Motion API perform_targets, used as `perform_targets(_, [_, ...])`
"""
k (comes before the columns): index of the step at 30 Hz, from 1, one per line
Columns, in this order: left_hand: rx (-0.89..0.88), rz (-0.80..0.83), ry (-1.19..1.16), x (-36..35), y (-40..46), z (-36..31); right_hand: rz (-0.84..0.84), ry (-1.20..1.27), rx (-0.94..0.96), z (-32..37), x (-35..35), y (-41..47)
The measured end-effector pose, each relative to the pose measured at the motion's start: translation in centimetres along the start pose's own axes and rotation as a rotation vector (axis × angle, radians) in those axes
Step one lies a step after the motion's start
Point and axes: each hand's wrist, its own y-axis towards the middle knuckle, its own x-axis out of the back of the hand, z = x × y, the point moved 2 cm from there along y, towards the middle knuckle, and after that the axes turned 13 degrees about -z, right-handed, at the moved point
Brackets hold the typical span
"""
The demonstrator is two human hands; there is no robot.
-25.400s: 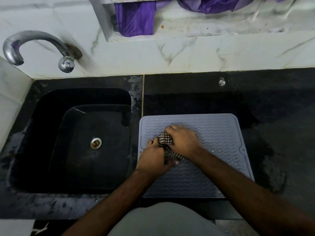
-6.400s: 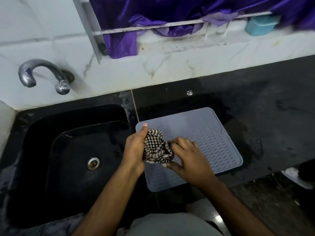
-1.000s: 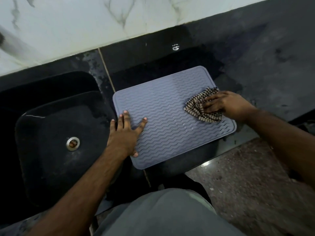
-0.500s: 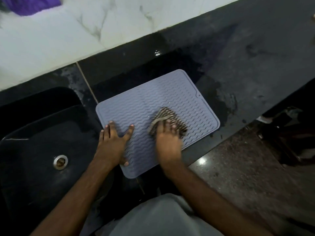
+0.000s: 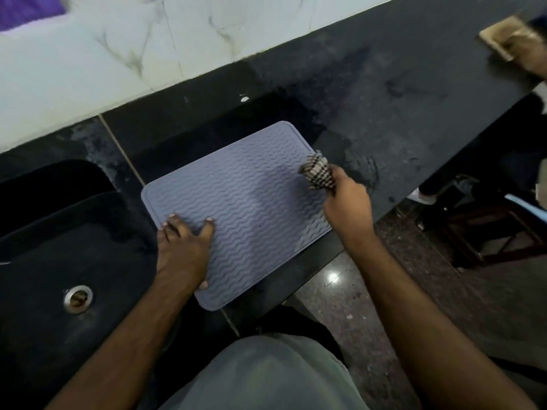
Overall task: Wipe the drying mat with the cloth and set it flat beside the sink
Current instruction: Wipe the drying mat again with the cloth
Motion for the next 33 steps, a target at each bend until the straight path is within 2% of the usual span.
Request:
perform_targets(4, [-0.004, -0.036, -0.021, -0.1, -0.2, 0.2, 0.135, -0.308, -0.035, -2.4, -3.8, -0.8])
perform_targets(7, [-0.009, -0.064, -0.05, -0.6, -0.4, 0.5, 0.187, -0.439, 0.0, -1.0, -6.7, -4.2])
perform_targets(12, [-0.001, -0.091, -0.025, -0.9, -0.3, 0.4, 0.367, -0.414, 0.215, 6.2, -9.2, -13.3])
perform_targets(15, [0.003, -0.095, -0.03, -0.9, -0.3, 0.4, 0.49, -0.297, 0.334, 8.5, -7.6, -15.8])
perform_targets(18, [-0.008, -0.078, -0.079, -0.9, -0.5, 0.9, 0.409, -0.094, 0.207, 7.7, -3.9, -12.2])
perform_targets(21, [-0.025, -0.048, -0.111, -0.9, -0.6, 1.2, 0.21, 0.062, 0.025, 5.5, -0.6, -6.6])
perform_targets(24, [-0.031, -0.03, -0.162, -0.8, -0.7, 1.4, -0.034, 0.012, -0.002, 2.5, 1.0, -1.9])
perform_targets(26, [-0.034, -0.024, -0.192, -0.9, -0.7, 1.6, -0.106, -0.123, 0.03, 0.7, 0.5, 0.1])
perform_targets(28, [-0.038, -0.014, -0.225, -1.0, -0.8, 1.8, -0.058, -0.166, 0.024, -0.6, -0.9, 0.9])
perform_targets(31, [-0.044, -0.019, -0.282, -1.2, -0.8, 2.0, 0.122, -0.176, 0.015, -1.5, -4.1, -0.6])
perform_targets(33, [-0.047, -0.027, -0.305, -1.4, -0.8, 2.1, 0.15, -0.259, 0.05, -1.5, -6.2, -2.8])
